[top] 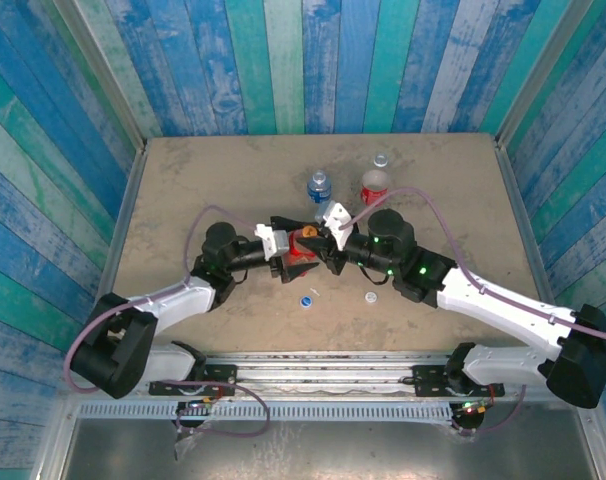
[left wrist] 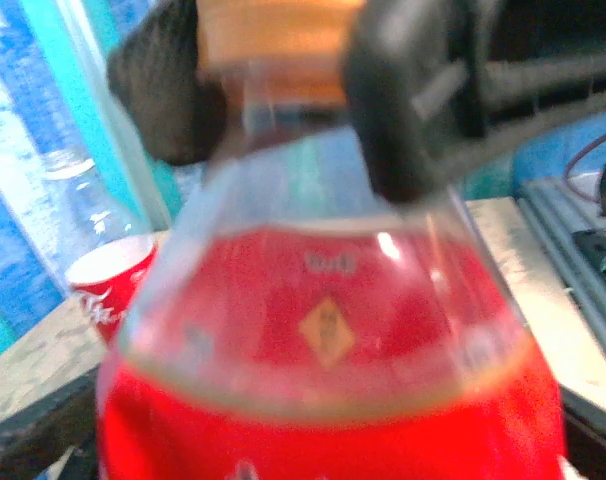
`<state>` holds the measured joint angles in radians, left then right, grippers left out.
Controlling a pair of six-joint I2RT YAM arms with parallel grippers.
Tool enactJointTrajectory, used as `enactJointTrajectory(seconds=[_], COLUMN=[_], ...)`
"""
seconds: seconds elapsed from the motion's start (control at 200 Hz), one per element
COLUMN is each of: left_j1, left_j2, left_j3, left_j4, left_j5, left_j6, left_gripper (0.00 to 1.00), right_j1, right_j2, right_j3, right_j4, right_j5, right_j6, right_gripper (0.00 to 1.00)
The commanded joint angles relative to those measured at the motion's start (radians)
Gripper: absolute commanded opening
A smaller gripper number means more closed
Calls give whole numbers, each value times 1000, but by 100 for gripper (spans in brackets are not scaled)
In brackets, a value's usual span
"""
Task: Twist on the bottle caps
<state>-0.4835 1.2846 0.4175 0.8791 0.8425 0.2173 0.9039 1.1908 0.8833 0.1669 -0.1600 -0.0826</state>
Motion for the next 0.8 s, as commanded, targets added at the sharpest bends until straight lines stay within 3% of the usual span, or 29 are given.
enactJointTrajectory(seconds=[0.0, 0.105, 0.275, 0.526, 0.796], left_j1=[3, 3, 3, 1, 1], left_j2=[-101, -215, -422, -545, -542], left_j3=[-74, -166, -280, -357, -352], left_j4=[132, 136, 24, -82, -102], left_j5=[-177, -387, -671, -735, -732], left_j6=[-124, -195, -280, -336, -318], left_gripper=[94, 94, 94, 94, 94], right_j1=[1, -10, -43, -68, -90], right_j2=[13, 77, 251, 591, 838], right_j3=[35, 78, 201, 514, 738], right_j4=[-21, -21, 0, -11, -22], right_j5=[154, 244, 255, 273, 222], right_j6=[-1, -27, -19, 46, 71], right_gripper=[18, 17, 13, 12, 13])
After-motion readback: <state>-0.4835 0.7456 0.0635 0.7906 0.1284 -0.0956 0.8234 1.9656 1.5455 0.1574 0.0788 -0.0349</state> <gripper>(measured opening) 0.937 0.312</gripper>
